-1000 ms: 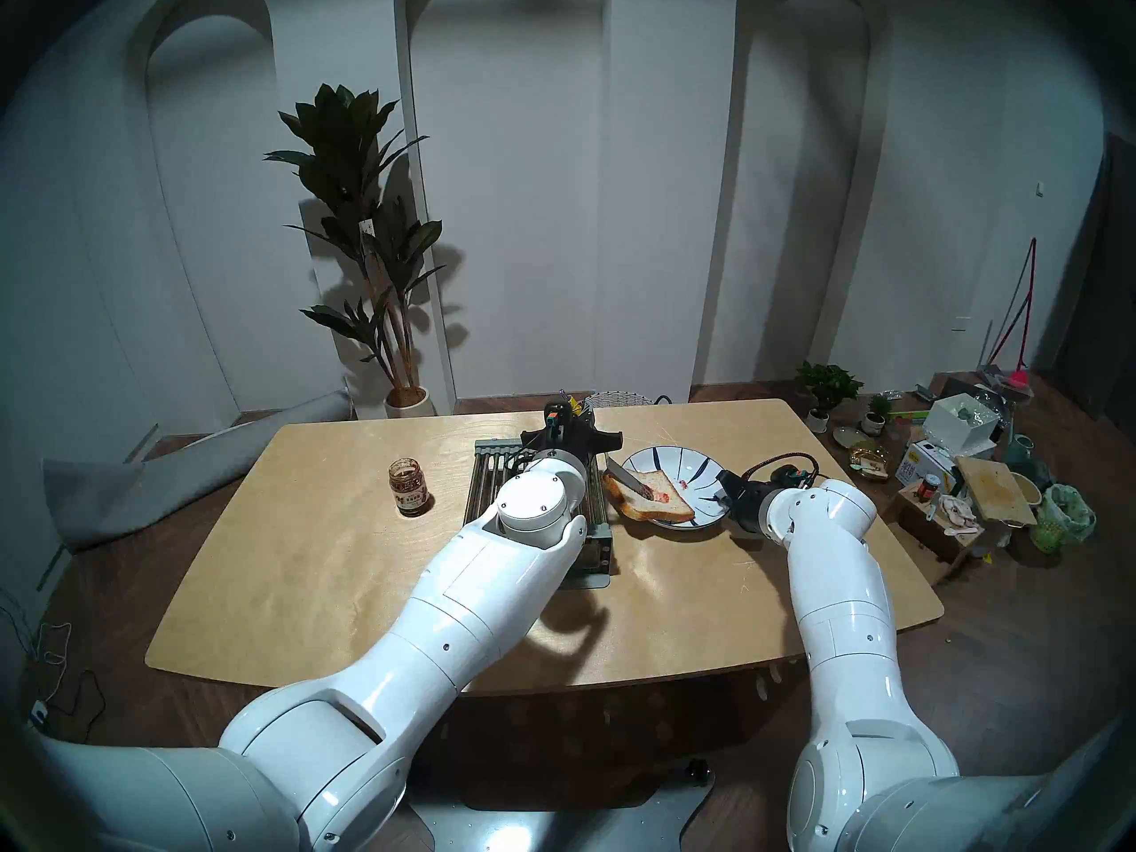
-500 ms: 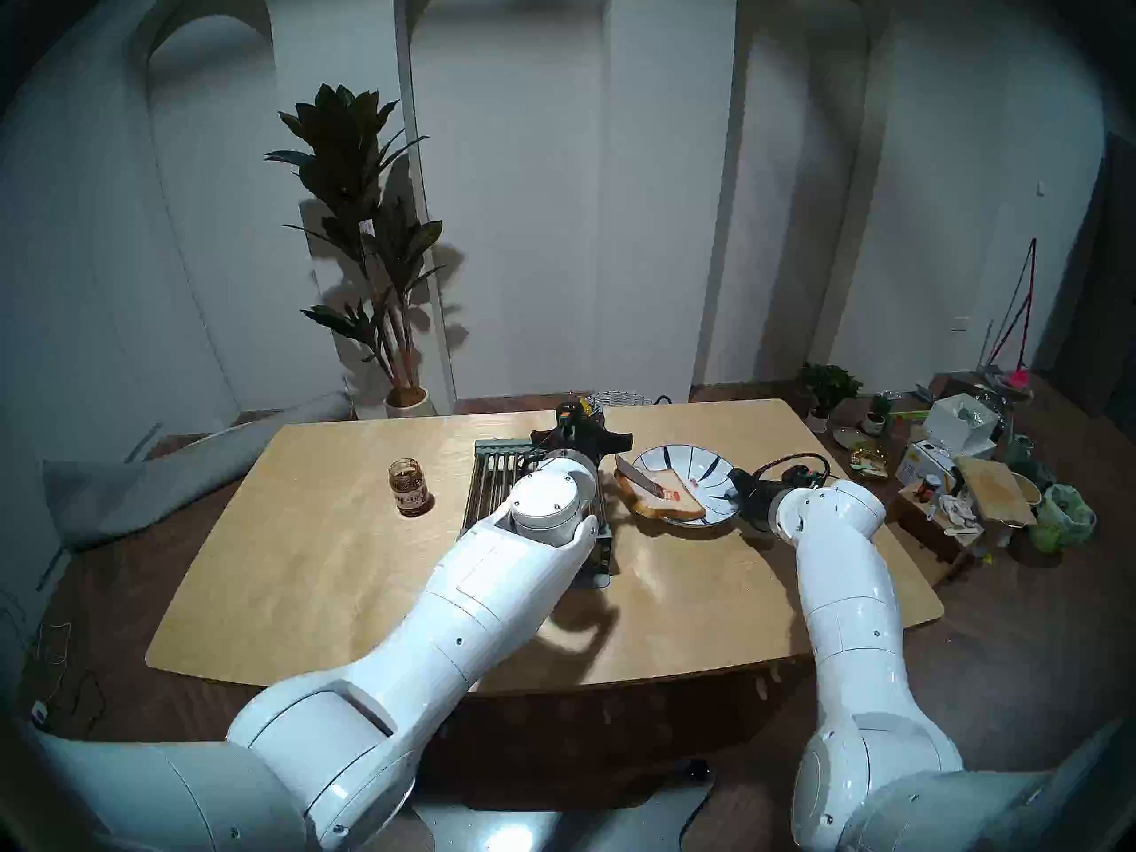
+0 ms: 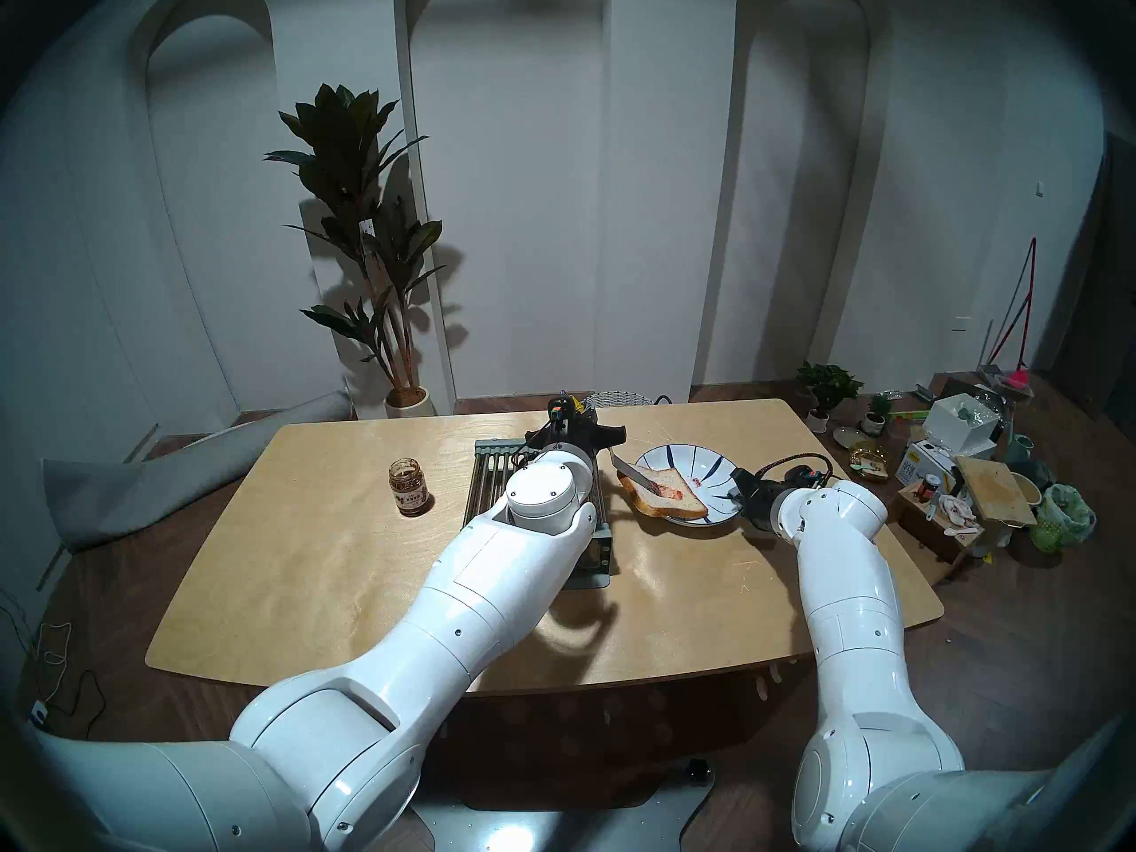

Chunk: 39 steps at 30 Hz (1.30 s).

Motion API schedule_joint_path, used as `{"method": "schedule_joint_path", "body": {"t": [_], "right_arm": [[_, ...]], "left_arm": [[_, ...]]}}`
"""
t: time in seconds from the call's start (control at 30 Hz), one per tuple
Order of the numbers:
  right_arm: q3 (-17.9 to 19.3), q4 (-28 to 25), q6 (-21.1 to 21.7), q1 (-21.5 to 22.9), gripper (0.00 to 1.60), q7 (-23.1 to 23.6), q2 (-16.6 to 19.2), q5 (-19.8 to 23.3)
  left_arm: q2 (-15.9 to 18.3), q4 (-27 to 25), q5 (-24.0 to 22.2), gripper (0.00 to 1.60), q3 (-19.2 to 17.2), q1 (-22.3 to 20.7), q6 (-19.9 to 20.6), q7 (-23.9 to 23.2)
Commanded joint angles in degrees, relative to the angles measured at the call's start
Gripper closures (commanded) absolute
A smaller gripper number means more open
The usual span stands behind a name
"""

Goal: Spread jam over the slice of bread with the knife

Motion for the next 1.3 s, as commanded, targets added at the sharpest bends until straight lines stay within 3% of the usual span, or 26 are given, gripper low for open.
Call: {"method": "schedule_joint_path", "body": {"t": [0.0, 1.27], "right_arm": [[0.81, -1.20, -0.16, -1.13, 1.60, -1.16, 0.42, -0.31], [0.94, 0.29, -0.78, -0.24, 1.60, -1.53, -0.39, -0.14]], "left_arm": [[1.00, -2.21, 0.70, 1.60, 0.06, -0.28, 0.61, 0.38], [4.71, -9.69, 1.65, 1.60, 0.18, 2.61, 5.01, 2.00]]}}
